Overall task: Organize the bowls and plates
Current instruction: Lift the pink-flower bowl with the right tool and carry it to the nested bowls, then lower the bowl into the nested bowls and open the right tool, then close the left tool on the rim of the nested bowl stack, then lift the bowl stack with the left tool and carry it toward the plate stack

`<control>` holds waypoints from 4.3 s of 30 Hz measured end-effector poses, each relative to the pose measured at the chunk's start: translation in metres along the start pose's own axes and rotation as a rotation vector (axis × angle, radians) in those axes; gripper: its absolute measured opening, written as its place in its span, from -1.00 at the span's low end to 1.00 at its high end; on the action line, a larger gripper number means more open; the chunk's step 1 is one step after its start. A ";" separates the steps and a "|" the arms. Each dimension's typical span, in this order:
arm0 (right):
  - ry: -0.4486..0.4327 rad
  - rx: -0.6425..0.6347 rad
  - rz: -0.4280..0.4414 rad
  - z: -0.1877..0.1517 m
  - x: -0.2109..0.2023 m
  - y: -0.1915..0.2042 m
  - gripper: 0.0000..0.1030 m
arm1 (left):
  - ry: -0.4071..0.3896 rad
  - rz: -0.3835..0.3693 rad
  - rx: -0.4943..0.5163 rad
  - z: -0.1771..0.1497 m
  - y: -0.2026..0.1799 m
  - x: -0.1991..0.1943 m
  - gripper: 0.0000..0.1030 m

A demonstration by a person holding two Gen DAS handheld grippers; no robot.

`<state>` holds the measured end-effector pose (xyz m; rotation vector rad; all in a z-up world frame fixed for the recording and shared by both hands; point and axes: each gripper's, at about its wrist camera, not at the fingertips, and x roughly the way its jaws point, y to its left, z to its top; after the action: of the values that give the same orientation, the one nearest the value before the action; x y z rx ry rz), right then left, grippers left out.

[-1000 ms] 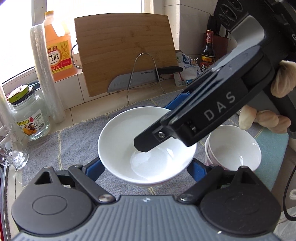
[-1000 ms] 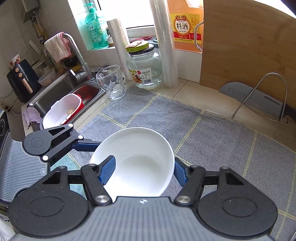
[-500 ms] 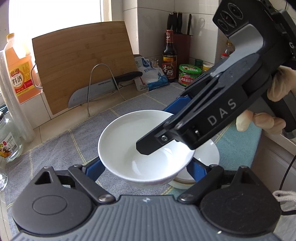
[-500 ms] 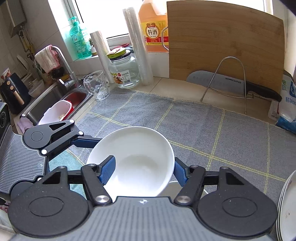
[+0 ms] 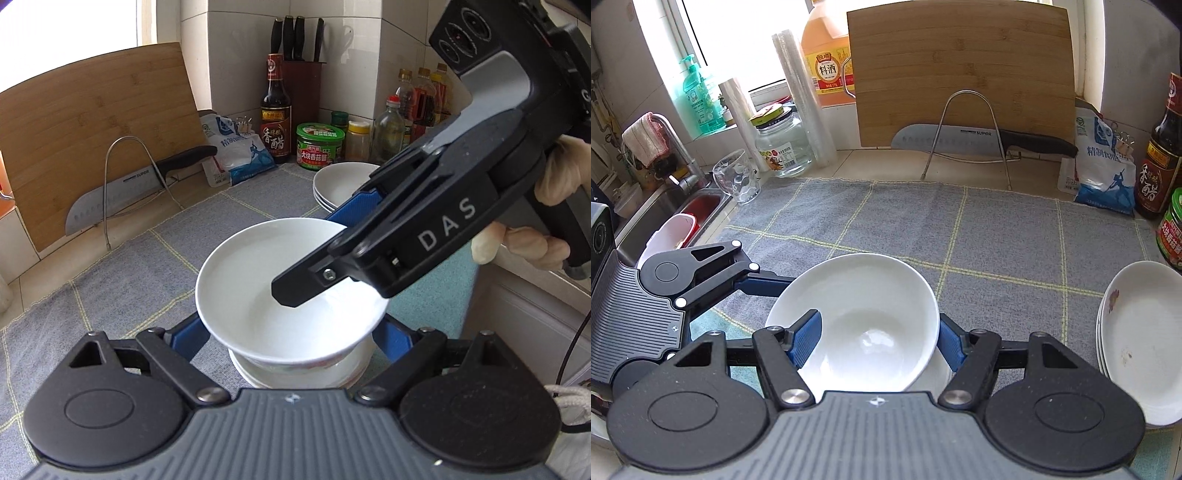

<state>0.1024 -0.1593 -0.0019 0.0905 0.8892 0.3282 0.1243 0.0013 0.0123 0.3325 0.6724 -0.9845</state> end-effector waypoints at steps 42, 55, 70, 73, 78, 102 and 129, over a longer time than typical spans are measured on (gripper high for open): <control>0.006 -0.051 -0.047 -0.021 0.019 0.000 0.60 | 0.039 -0.012 0.002 -0.011 -0.001 0.019 0.83; -0.140 -0.014 -0.134 -0.031 -0.018 -0.007 0.90 | -0.010 0.011 -0.018 -0.008 0.013 -0.023 0.85; -0.108 0.093 -0.324 -0.067 -0.011 -0.037 -0.43 | 0.119 0.172 -0.321 -0.034 0.086 0.024 -0.16; -0.064 0.079 -0.309 -0.075 0.009 -0.033 -0.52 | 0.158 0.147 -0.323 -0.041 0.081 0.039 -0.21; -0.049 0.098 -0.239 -0.083 0.025 -0.028 -0.55 | 0.159 0.083 -0.330 -0.044 0.077 0.048 -0.44; 0.039 -0.180 -0.140 -0.094 0.018 -0.015 0.59 | 0.183 -0.074 0.086 -0.044 0.056 0.036 0.21; 0.091 -0.447 0.022 -0.072 0.041 0.005 0.64 | 0.166 -0.340 0.405 -0.026 0.040 0.054 0.50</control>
<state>0.0696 -0.1460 -0.0771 -0.3297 0.8866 0.5477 0.1691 0.0018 -0.0445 0.6765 0.6899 -1.4341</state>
